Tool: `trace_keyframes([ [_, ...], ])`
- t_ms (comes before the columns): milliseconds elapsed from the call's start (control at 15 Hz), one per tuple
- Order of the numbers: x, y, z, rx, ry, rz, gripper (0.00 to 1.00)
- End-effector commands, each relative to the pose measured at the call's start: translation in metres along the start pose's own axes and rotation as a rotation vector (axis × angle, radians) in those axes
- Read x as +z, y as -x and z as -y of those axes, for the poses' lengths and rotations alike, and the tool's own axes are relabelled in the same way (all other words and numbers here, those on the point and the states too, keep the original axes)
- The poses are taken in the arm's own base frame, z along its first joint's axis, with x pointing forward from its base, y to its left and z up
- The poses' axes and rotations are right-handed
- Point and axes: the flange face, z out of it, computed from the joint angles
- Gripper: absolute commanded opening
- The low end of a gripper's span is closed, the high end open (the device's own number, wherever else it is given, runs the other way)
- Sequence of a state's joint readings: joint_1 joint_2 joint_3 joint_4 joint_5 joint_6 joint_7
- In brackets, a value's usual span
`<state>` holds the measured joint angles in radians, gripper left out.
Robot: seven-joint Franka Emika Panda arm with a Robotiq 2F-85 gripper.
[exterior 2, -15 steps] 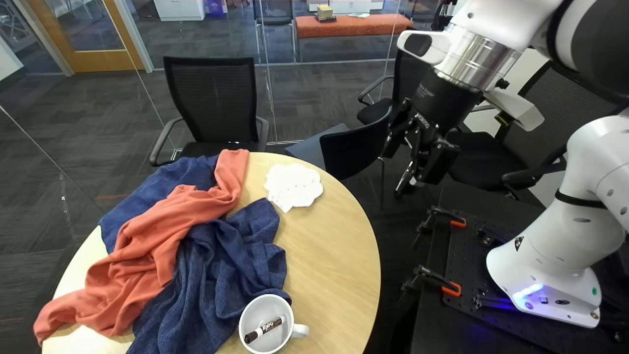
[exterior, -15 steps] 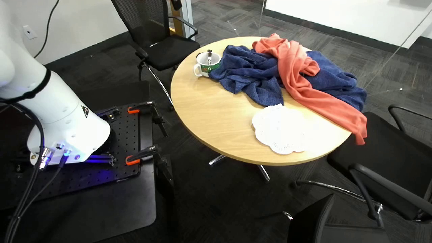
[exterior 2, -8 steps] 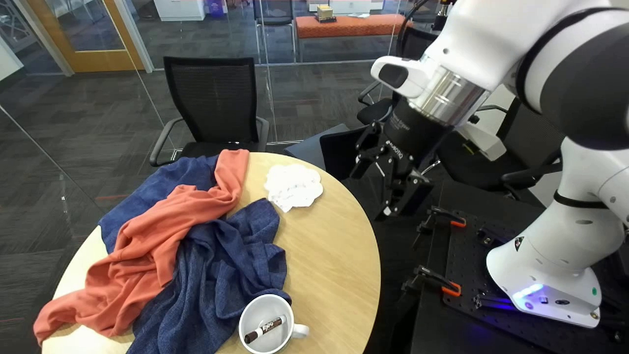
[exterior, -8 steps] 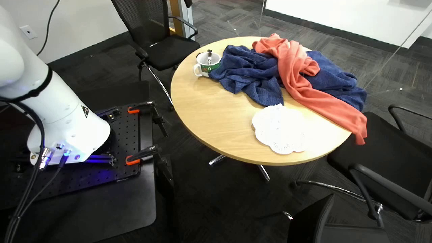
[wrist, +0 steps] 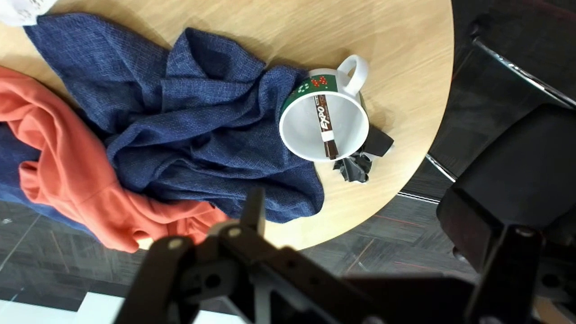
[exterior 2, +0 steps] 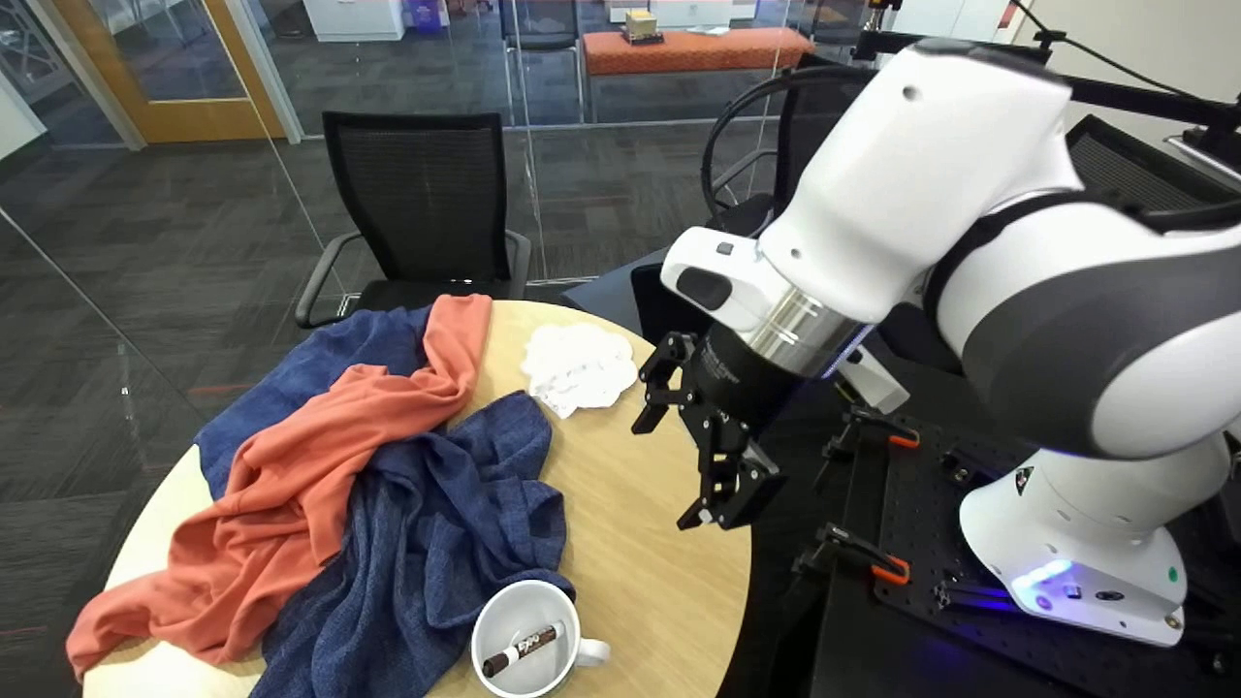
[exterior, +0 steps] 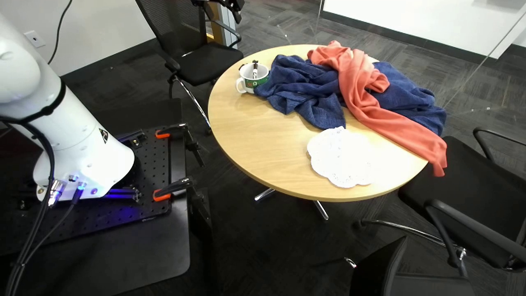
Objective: Remove the black marker from the white and green mug and put it on the table
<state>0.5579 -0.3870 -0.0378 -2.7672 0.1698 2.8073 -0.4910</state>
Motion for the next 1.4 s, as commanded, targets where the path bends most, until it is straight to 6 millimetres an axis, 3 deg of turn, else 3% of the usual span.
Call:
trace_keyframes([
  [0,0.033,-0.013,0.000,-0.019,-0.006,-0.009,1.00],
  [800,0.109,-0.035,-0.001,0.024,0.026,-0.022,1.00],
  [933,0.105,-0.028,0.001,0.039,0.016,0.000,1.00],
  [1333,0.114,-0.032,0.001,0.047,0.012,0.006,1.00],
])
